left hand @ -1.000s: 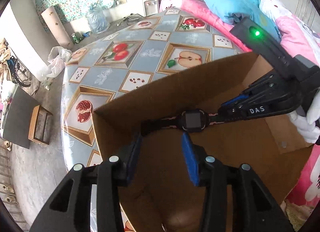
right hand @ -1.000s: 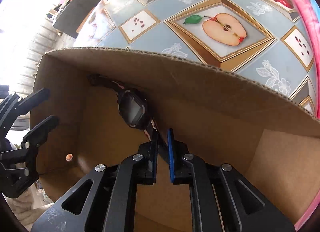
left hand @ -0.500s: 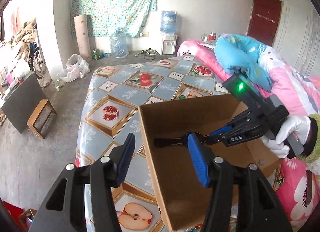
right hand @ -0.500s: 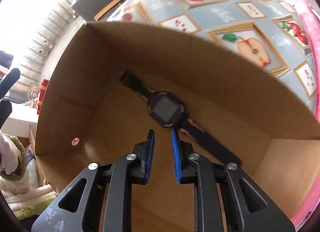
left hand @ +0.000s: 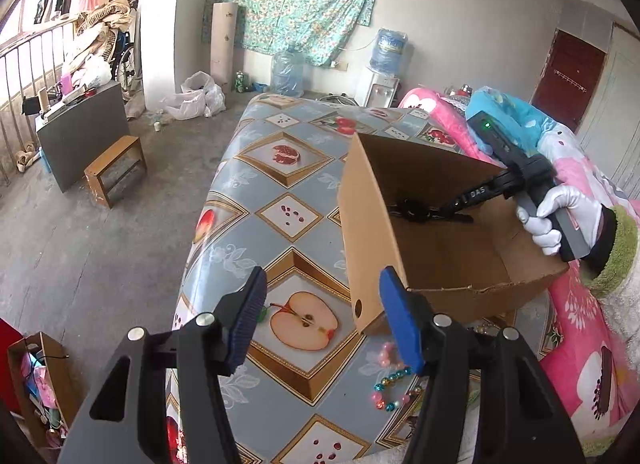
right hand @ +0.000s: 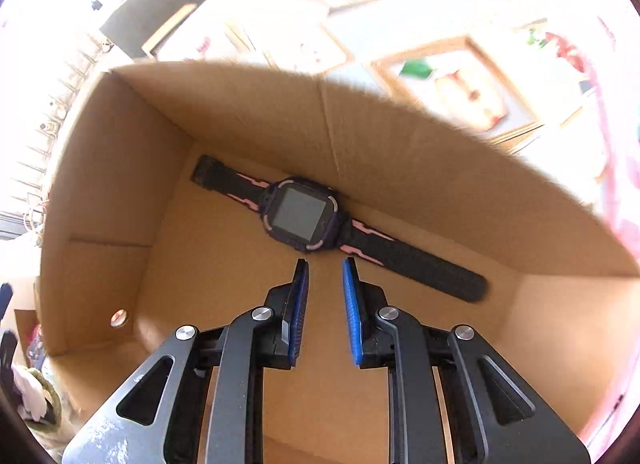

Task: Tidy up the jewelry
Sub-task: 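Open the right gripper to drop the watch into the box, then move the right gripper to the multicolour bead bracelet and grasp it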

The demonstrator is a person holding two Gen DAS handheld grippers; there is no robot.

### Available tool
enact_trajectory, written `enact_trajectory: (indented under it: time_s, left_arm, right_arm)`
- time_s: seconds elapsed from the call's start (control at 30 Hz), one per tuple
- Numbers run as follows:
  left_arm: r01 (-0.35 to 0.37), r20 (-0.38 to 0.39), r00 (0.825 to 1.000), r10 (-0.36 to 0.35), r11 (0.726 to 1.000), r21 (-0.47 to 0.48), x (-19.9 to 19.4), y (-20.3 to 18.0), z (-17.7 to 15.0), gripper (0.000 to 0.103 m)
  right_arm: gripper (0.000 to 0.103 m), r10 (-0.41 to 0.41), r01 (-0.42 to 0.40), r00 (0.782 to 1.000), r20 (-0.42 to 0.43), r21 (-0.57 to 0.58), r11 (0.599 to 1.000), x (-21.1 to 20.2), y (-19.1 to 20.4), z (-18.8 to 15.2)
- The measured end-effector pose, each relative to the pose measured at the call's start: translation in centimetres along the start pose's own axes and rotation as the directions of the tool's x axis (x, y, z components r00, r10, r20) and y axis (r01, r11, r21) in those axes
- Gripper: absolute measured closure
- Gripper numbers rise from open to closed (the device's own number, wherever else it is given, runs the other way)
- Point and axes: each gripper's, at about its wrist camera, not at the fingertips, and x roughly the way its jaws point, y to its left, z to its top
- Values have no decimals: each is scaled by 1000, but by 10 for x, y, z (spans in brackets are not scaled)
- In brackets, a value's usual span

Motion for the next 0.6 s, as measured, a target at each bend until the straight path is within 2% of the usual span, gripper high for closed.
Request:
enact_trajectory:
  time_s: [0.07, 0.13, 0.27, 0.37, 0.43, 0.5, 0.57, 0.6]
  left_arm:
    - [2, 7, 1000, -2, 1000, -4, -3, 0, -5, 45]
    - [0, 10, 1000, 0, 1000, 3, -4, -3, -12, 45]
    - [-3, -12, 1000, 3, 1000, 21, 2, -14, -30, 44]
    - [-10, -37, 999, 11, 1000, 27, 11, -20, -45, 44]
    - [-11, -62, 998, 13, 1000, 29, 19, -25, -57, 44]
    - [-16, -87, 996, 20, 999, 44, 30, -32, -70, 44]
    - [-26, -120, 992, 33, 998, 60, 43, -39, -82, 44]
    - [-27, -137, 990, 37, 997, 71, 50, -42, -87, 44]
  right_arm:
    - [84, -10, 10, 997, 81, -4, 1000, -35, 5, -14]
    - [81, -7, 8, 983, 183, -9, 1000, -73, 10, -35]
    - [77, 16, -10, 925, 379, -17, 1000, -138, 7, -90]
    - [74, 46, -45, 879, 476, -12, 999, -166, 20, -144]
    - [73, 73, -83, 857, 510, -3, 997, -163, 24, -183]
    - [73, 115, -143, 849, 517, 15, 990, -166, 24, -187]
    - [73, 137, -191, 852, 506, 58, 980, -140, 23, -213]
    - [73, 136, -199, 863, 487, 81, 977, -127, 27, -224]
